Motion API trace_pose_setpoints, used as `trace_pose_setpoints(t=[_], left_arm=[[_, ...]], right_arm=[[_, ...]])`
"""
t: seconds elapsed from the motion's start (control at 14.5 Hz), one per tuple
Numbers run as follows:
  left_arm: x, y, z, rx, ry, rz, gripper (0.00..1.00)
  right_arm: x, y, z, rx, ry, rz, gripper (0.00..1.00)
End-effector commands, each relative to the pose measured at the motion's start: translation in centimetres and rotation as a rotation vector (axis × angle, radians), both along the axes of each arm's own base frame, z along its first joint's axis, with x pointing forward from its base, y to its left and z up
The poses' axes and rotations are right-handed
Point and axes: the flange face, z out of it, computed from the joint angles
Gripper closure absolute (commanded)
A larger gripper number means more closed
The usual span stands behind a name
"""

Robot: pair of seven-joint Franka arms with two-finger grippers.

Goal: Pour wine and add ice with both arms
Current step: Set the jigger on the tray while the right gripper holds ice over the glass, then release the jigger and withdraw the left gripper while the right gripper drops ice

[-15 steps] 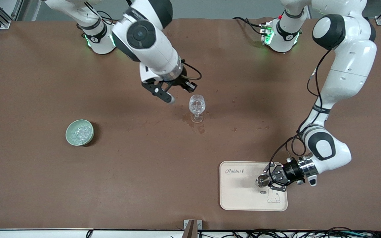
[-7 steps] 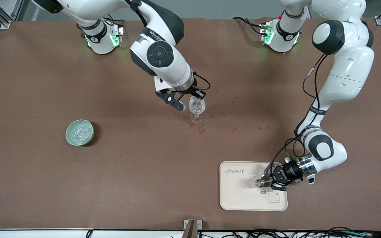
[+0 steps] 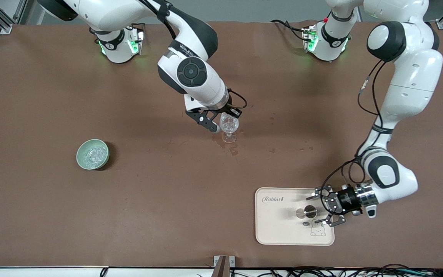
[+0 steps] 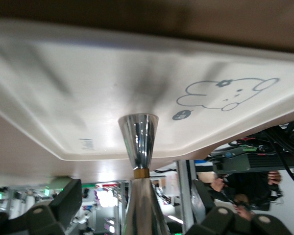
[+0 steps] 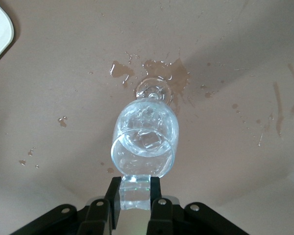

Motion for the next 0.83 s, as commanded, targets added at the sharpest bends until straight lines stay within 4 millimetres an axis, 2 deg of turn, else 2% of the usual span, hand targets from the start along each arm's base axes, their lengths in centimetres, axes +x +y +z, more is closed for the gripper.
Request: trace_pose_setpoints(t=[0.0,0.21,0.34,0.55,0.76], left_arm=[[-1.1,2.7,2.5,0.144,-0.006,-0.214,0.0],[-2.1,2.5,7.4,0.377,-0.035,-0.487,0.0],[-3.1,0.2,11.8,0.474,-0.046,-0.65,0.0],[-4.6,-3.7,19.9,0.607,-0.111,-0.816,0.0],[-7.2,-8.5,27.8,0.76,-0.214,-1.005,0.0]], right_arm=[[0.1,0.5,0.0,0.001,-0.008,-0.002,0.95],[0.1,0.4,-0.2,0.0,-0.003,-0.002,0.91],[0.2,0.3,-0.2,0.002,-0.005,0.004,0.89],[0.7,-0.1,-0.2,0.002,-0.007,-0.001,0.86],[0.3,0.2,-0.3,-0.001,-0.009,0.005,0.85]])
